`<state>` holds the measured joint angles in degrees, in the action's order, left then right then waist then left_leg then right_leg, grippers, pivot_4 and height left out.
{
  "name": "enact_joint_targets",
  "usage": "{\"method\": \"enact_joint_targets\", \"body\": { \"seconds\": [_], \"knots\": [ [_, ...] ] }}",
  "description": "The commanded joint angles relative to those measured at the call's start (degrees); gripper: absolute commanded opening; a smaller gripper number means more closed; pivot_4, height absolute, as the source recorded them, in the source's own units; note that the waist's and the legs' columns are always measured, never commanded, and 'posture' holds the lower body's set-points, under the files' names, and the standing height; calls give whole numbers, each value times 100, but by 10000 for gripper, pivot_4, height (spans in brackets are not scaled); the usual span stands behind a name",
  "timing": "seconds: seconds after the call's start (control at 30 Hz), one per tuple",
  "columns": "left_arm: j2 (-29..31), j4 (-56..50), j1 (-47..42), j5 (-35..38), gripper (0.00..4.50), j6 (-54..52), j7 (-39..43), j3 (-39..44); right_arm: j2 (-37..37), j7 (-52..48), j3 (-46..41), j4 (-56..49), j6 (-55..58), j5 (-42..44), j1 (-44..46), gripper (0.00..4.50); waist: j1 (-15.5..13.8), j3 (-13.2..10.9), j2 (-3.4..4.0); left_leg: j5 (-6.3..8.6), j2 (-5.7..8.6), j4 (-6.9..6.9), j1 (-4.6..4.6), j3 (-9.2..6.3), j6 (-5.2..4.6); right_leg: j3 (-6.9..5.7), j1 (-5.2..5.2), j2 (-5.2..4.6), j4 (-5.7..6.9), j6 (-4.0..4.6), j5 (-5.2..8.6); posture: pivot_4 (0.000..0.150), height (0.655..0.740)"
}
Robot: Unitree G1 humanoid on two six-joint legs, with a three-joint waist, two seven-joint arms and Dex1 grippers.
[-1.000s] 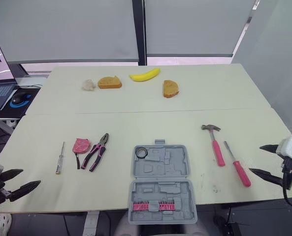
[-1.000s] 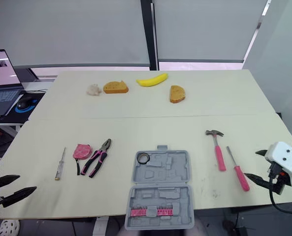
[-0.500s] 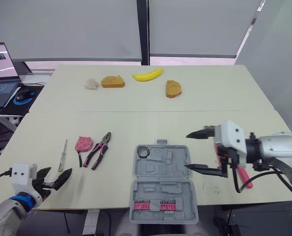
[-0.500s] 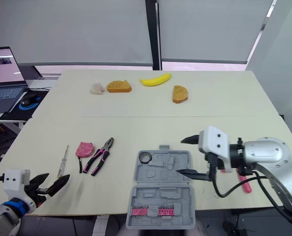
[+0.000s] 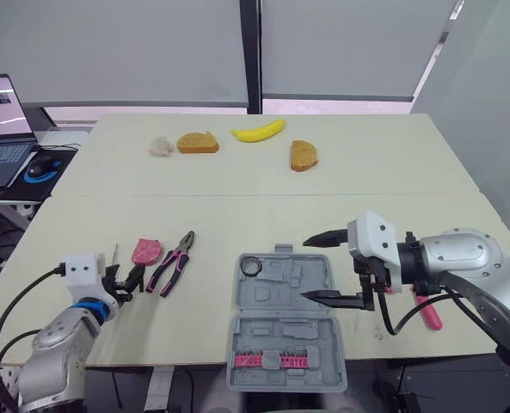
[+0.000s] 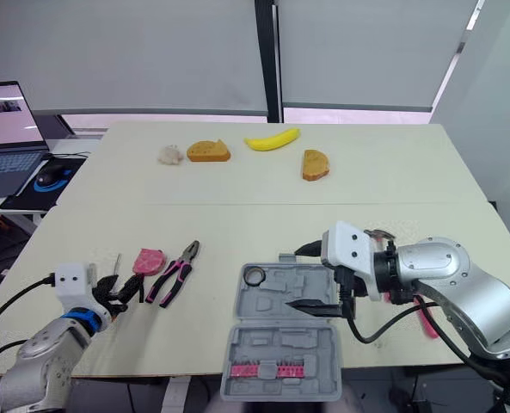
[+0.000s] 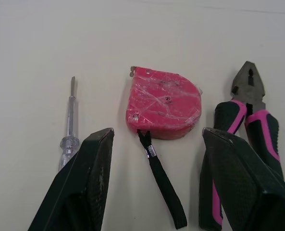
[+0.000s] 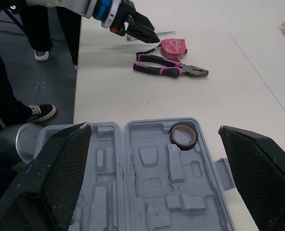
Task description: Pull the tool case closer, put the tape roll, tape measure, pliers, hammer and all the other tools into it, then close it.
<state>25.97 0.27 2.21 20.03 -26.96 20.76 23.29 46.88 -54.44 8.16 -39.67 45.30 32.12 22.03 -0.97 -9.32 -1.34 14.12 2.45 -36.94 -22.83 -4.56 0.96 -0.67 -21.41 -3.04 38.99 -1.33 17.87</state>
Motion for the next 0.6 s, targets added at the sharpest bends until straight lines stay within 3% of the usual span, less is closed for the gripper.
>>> {"method": "enact_joint_targets", "body": {
  "seconds": [0.03, 0.6],
  "knots": [
    [-50, 148, -181, -135, 30018, -83, -231, -105, -11, 56, 0, -77, -47, 19, 124, 45000, 3, 0, 0, 0, 0, 0, -1, 0, 0, 0, -1, 0, 0, 0, 0, 1500, 7400],
    [103, 764, -583, -473, 30018, -632, -188, -582, -12, 125, 161, -132, -10, 48, 221, 45000, 2, 2, 3, 0, 3, -1, 2, -2, 1, 2, 2, -1, 0, -3, -2, 1500, 7400]
  ]
}}
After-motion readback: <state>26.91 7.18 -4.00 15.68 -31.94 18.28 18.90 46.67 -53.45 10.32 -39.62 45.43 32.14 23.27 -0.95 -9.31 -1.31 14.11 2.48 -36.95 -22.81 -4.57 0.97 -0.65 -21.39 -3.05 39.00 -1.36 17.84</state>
